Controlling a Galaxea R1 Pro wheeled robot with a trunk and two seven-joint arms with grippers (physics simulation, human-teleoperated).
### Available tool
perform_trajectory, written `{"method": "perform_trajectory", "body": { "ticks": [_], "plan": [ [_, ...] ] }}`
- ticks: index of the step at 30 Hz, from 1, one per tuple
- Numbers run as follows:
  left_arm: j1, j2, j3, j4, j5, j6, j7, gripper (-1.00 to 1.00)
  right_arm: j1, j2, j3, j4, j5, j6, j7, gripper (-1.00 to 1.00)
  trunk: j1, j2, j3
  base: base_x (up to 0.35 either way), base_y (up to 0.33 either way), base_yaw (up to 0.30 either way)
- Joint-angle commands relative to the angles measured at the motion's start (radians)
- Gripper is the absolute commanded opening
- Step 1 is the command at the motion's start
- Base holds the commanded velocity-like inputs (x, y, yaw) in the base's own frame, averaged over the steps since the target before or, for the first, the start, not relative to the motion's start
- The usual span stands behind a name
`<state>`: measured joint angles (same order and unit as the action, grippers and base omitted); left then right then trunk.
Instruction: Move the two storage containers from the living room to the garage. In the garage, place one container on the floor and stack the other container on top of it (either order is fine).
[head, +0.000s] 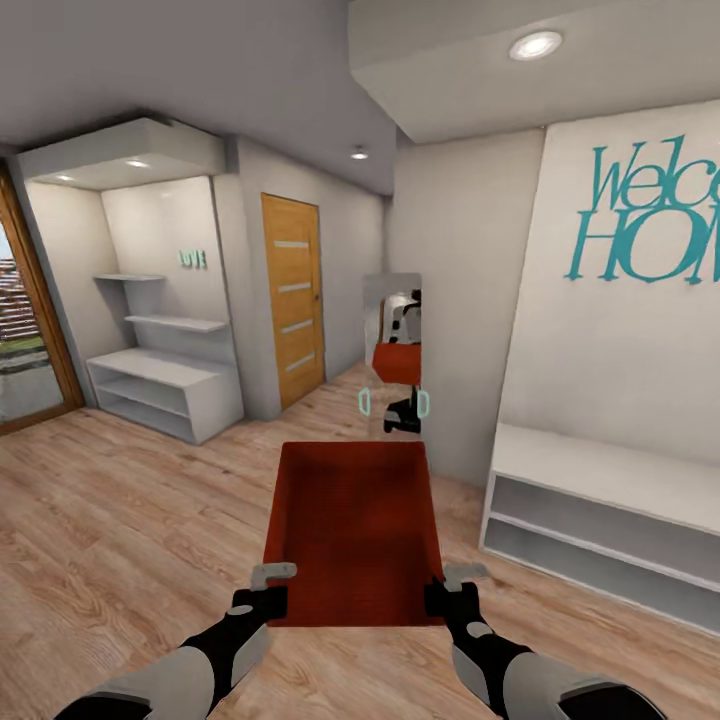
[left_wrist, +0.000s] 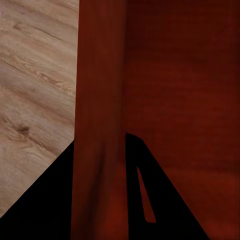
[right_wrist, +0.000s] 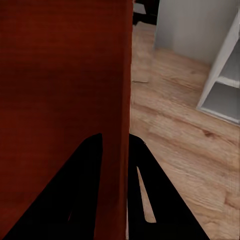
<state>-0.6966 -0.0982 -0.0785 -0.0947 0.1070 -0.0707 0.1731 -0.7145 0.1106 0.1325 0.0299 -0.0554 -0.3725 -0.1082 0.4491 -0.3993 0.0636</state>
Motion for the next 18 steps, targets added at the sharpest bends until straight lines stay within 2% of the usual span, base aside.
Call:
{"method": "perform_trajectory", "body": {
  "ticks": [1, 14, 18],
  "plan": [
    [-0.001, 0.0, 0.057, 0.003, 0.01, -0.004, 0.014, -1.0, -0.001, 0.0, 0.036, 0.002, -0.033, -0.009, -0.006, -1.0, 0.001, -0.001, 0.0, 0.322, 0.0, 0.3],
    [-0.001, 0.0, 0.057, 0.003, 0.01, -0.004, 0.014, -1.0, -0.001, 0.0, 0.036, 0.002, -0.033, -0.009, -0.007, -1.0, 0.001, -0.001, 0.001, 0.322, 0.0, 0.3],
    [-0.001, 0.0, 0.057, 0.003, 0.01, -0.004, 0.014, -1.0, -0.001, 0.0, 0.036, 0.002, -0.032, -0.009, -0.006, -1.0, 0.001, -0.001, 0.001, 0.322, 0.0, 0.077]
  ]
}}
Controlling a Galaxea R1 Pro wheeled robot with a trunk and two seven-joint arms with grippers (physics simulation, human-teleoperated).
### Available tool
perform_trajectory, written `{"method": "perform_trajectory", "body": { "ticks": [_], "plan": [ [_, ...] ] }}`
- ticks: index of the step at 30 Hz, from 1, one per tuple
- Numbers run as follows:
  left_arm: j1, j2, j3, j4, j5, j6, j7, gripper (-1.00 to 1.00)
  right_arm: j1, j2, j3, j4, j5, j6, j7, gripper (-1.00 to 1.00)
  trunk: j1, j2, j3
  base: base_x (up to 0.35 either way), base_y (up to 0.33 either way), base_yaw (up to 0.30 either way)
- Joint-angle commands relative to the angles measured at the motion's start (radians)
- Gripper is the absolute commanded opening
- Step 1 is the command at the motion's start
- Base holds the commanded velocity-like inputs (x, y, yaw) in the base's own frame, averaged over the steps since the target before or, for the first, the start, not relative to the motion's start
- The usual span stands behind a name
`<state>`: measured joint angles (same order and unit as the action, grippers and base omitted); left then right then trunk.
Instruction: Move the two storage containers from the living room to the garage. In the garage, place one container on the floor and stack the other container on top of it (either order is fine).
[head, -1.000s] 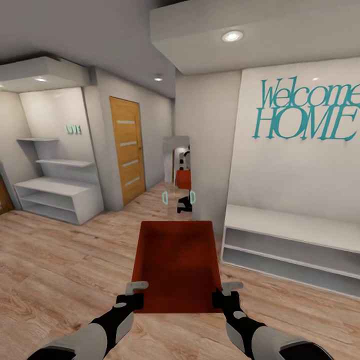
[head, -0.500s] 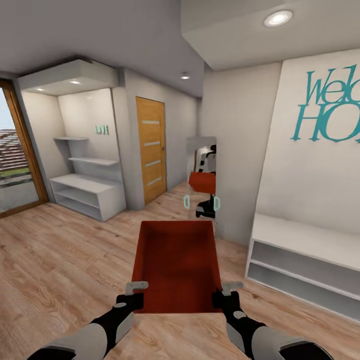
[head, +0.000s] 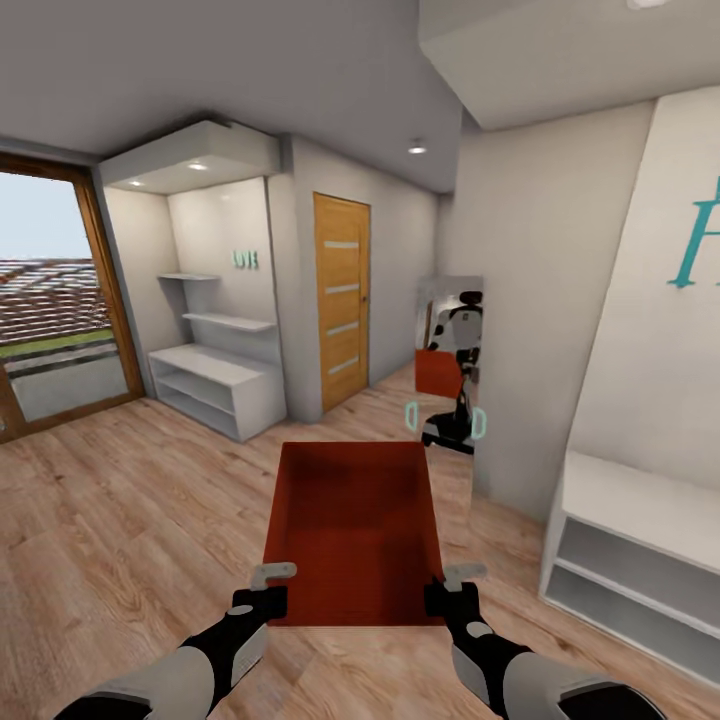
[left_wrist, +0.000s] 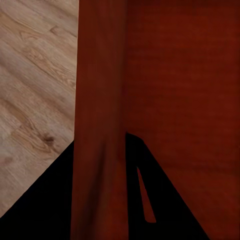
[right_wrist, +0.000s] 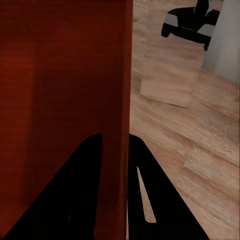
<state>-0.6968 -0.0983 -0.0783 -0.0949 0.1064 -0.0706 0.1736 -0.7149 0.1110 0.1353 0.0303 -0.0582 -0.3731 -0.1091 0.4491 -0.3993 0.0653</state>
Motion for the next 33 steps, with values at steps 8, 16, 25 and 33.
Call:
{"method": "perform_trajectory", "body": {
  "ticks": [8, 16, 25, 33],
  "plan": [
    [-0.001, 0.0, 0.057, 0.003, 0.01, -0.005, 0.014, -1.0, -0.001, -0.001, 0.033, 0.002, -0.029, -0.009, -0.005, -1.0, 0.001, -0.001, 0.0, 0.322, 0.0, 0.007],
    [-0.001, -0.001, 0.057, 0.003, 0.01, -0.005, 0.014, -1.0, -0.001, 0.001, 0.033, 0.002, -0.03, -0.009, -0.006, -1.0, 0.001, -0.001, 0.0, 0.322, 0.0, 0.0],
    [-0.001, 0.0, 0.057, 0.003, 0.009, -0.005, 0.014, -1.0, -0.001, 0.0, 0.033, 0.002, -0.043, -0.01, -0.005, -1.0, 0.001, -0.001, 0.001, 0.322, 0.0, 0.102],
    [-0.001, 0.0, 0.057, 0.003, 0.009, -0.005, 0.014, -1.0, -0.001, 0.001, 0.033, 0.002, -0.033, -0.012, -0.005, -1.0, 0.001, -0.001, 0.005, 0.322, 0.0, 0.217]
  ]
}}
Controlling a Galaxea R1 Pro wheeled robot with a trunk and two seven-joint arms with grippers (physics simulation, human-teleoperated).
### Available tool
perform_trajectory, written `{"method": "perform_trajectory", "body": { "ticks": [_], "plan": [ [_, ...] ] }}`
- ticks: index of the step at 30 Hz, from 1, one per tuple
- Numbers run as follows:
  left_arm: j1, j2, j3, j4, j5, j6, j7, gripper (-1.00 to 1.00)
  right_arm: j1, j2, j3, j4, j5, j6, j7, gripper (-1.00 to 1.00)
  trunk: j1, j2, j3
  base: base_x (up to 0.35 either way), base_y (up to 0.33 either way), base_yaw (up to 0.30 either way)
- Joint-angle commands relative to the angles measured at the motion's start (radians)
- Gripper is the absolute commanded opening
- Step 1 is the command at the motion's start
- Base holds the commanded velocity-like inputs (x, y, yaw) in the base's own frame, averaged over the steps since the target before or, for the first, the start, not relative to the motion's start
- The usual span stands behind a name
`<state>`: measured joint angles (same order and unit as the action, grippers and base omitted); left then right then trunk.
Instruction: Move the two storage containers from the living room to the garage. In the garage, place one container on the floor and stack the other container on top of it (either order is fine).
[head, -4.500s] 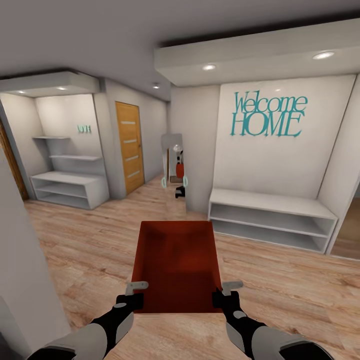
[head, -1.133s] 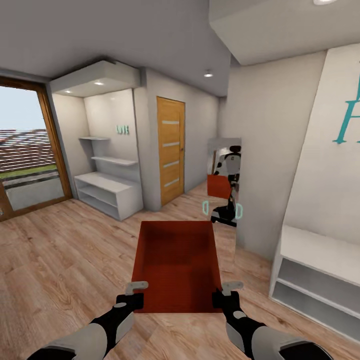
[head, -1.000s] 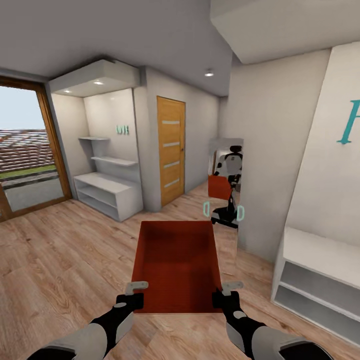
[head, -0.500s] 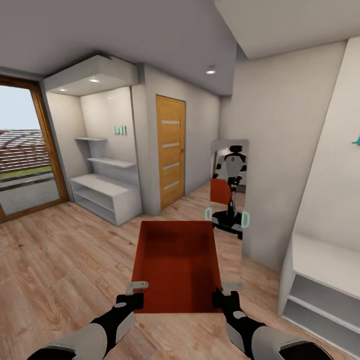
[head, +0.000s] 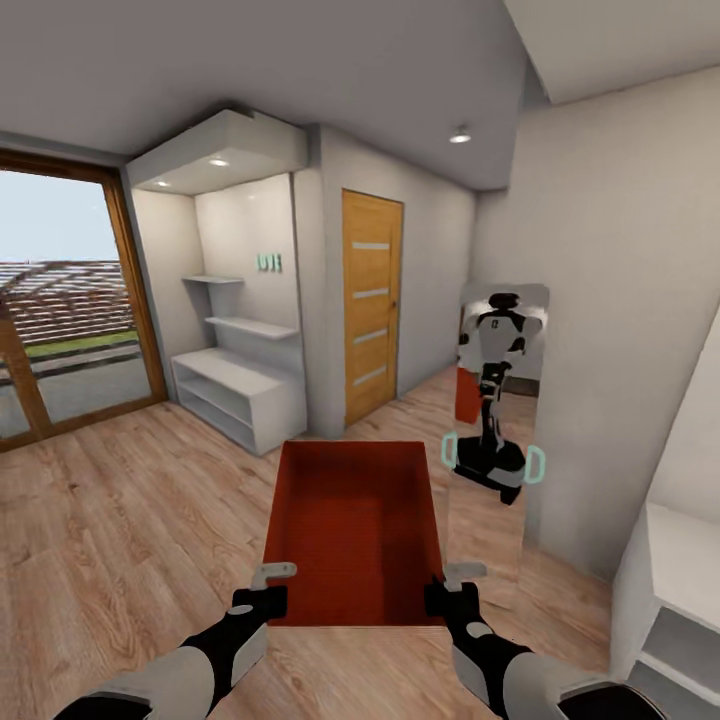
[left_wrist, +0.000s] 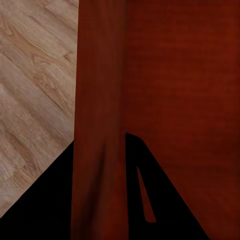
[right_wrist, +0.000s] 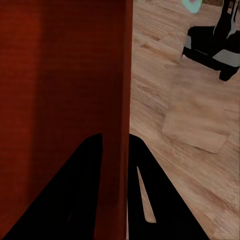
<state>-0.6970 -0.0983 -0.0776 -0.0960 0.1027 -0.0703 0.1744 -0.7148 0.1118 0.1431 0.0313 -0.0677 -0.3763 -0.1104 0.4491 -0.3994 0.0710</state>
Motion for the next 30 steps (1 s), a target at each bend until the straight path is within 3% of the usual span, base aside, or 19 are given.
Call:
{"method": "perform_trajectory", "body": {
  "ticks": [1, 26, 30],
  "plan": [
    [-0.001, 0.0, 0.056, 0.004, 0.012, -0.005, 0.013, -1.0, -0.001, 0.0, 0.026, 0.001, -0.023, -0.009, -0.004, -1.0, 0.001, -0.001, 0.0, 0.322, 0.0, 0.035],
    [-0.001, -0.001, 0.056, 0.004, 0.012, -0.005, 0.013, -1.0, -0.001, 0.0, 0.026, 0.001, -0.032, -0.009, -0.005, -1.0, 0.001, -0.001, 0.0, 0.322, 0.0, 0.001],
    [-0.001, -0.001, 0.056, 0.004, 0.012, -0.005, 0.013, -1.0, -0.001, 0.0, 0.026, 0.001, -0.027, -0.009, -0.004, -1.0, 0.001, -0.001, 0.0, 0.322, 0.0, 0.168]
  ]
}}
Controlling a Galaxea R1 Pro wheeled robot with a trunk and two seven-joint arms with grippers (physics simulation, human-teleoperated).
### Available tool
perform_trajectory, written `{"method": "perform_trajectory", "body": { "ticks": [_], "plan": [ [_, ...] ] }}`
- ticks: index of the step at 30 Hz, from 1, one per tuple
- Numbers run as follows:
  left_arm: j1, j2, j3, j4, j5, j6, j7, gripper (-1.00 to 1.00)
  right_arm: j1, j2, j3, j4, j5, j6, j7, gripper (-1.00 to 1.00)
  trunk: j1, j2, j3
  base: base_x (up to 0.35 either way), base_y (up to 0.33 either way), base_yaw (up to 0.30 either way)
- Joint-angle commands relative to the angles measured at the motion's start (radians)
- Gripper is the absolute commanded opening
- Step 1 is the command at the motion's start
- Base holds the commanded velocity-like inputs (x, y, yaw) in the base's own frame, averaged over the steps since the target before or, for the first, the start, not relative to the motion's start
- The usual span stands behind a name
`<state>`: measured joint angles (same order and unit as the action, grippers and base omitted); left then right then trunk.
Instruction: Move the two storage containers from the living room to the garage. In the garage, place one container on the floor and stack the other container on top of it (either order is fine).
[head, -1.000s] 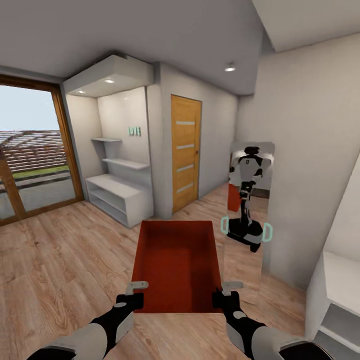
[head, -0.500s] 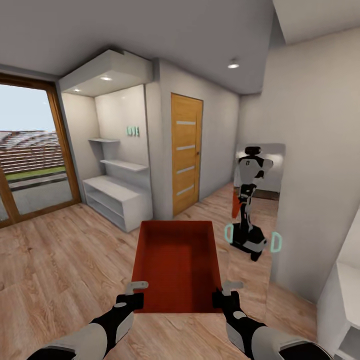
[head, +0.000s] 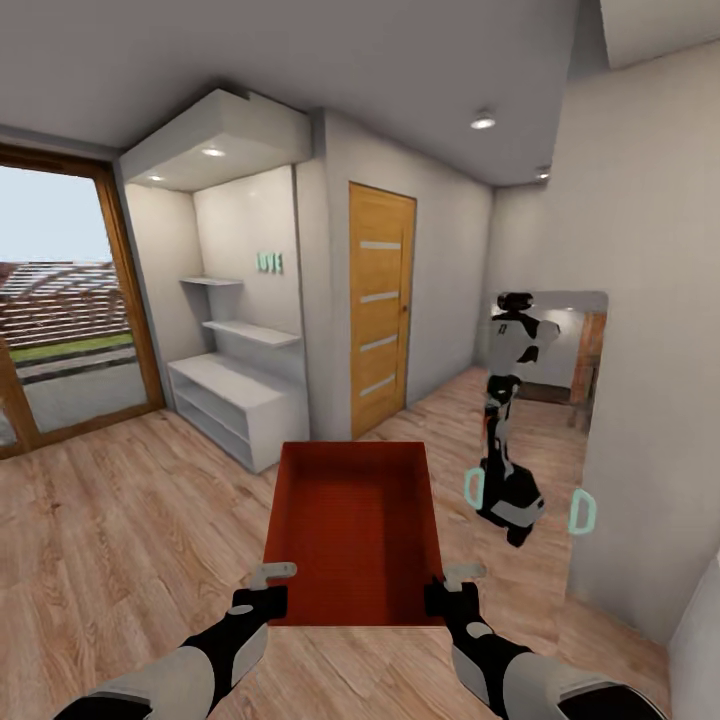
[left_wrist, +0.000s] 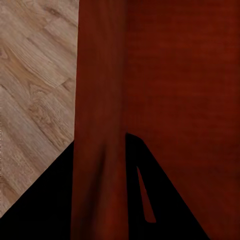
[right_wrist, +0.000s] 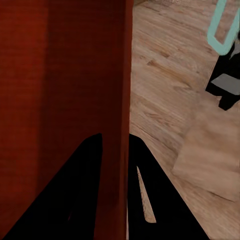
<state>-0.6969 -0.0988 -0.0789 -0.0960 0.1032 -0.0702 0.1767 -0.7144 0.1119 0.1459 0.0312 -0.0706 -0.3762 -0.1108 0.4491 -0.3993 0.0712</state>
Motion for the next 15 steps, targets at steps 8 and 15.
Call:
{"method": "perform_trajectory", "body": {
  "ticks": [8, 15],
  "plan": [
    [-0.001, 0.0, 0.057, 0.004, 0.012, -0.005, 0.01, -1.0, 0.0, 0.0, 0.023, 0.001, -0.022, -0.009, -0.004, -1.0, 0.001, -0.001, 0.0, 0.322, 0.0, 0.26],
    [-0.001, 0.0, 0.057, 0.004, 0.012, -0.006, 0.01, -1.0, -0.001, -0.001, 0.023, 0.001, -0.024, -0.009, -0.003, -1.0, 0.001, -0.001, 0.0, 0.322, 0.0, 0.116]
  ]
}}
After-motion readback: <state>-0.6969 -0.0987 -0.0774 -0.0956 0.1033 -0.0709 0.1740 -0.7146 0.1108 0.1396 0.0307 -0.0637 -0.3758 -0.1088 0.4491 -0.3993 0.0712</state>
